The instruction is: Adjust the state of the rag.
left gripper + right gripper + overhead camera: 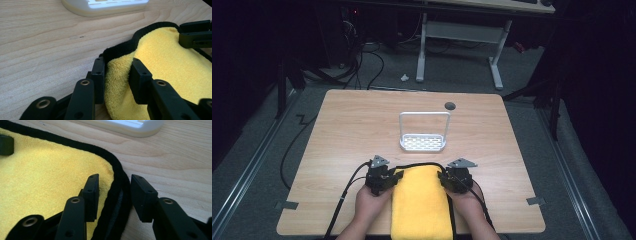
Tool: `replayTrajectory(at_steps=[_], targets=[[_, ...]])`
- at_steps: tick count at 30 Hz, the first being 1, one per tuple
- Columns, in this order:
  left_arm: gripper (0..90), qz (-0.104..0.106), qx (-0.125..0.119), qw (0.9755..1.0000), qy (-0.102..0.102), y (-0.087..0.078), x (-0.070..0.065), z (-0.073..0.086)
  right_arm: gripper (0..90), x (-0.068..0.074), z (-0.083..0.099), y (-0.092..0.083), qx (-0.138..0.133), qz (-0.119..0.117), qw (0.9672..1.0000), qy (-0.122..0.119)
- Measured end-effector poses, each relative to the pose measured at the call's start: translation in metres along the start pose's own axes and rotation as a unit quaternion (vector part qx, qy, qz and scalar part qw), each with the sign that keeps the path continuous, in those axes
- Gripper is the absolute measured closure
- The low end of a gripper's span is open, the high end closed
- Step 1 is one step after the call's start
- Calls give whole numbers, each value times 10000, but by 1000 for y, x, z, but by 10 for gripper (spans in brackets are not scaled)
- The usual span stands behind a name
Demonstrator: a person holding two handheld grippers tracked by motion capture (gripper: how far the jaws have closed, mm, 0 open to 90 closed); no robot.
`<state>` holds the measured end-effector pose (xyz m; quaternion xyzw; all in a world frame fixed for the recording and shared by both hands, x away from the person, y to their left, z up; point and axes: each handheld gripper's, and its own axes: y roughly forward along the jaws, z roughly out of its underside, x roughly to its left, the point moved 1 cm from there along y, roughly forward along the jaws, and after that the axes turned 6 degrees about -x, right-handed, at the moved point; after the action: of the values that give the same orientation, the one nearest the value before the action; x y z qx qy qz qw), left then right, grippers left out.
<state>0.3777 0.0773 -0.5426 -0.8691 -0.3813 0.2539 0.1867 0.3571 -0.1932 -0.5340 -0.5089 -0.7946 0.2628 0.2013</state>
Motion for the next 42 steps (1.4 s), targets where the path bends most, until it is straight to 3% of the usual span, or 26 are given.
replayTrajectory(at_steps=[3, 8, 13, 15, 17, 22, 25, 29, 34, 36, 38, 42], targets=[[683, 31, 7, 10000, -13, 0, 0, 0, 756, 1, 0, 0, 0, -127, 9999, 99], [684, 56, 14, 10000, -36, 0, 1, 0, 807, 3, 2, 0, -48, -176, 9998, 40], [684, 57, 17, 10000, -36, 0, 1, 0, 826, 5, 4, -1, -127, -200, 9997, -56], [686, 68, 23, 10000, -37, -1, 1, 0, 832, 9, 4, -2, -203, -88, 9992, -326], [699, 61, 17, 10000, -66, -1, 2, 0, 832, 11, 4, -6, -349, -54, 9985, -413], [804, 77, -138, 9998, 96, -5, -2, -1, 832, 13, 2, -15, -605, -101, 9972, -435], [820, 57, -159, 9997, 146, -6, -3, -1, 832, 13, 1, -17, -674, -143, 9968, -405], [824, -12, -339, 9993, 143, -12, -7, -3, 831, 13, 1, -23, -879, -217, 9952, -367], [826, -61, -749, 9969, 232, -25, -17, -14, 831, 13, -3, -35, -1228, -301, 9916, -262], [826, -73, -799, 9964, 265, -28, -19, -16, 831, 13, -5, -38, -1293, -291, 9909, -253], [825, -55, -971, 9946, 352, -33, -24, -22, 830, 12, -8, -45, -1440, -310, 9888, -242], [825, -75, -1039, 9937, 412, -37, -27, -27, 830, 12, -12, -51, -1579, -283, 9865, -318]])
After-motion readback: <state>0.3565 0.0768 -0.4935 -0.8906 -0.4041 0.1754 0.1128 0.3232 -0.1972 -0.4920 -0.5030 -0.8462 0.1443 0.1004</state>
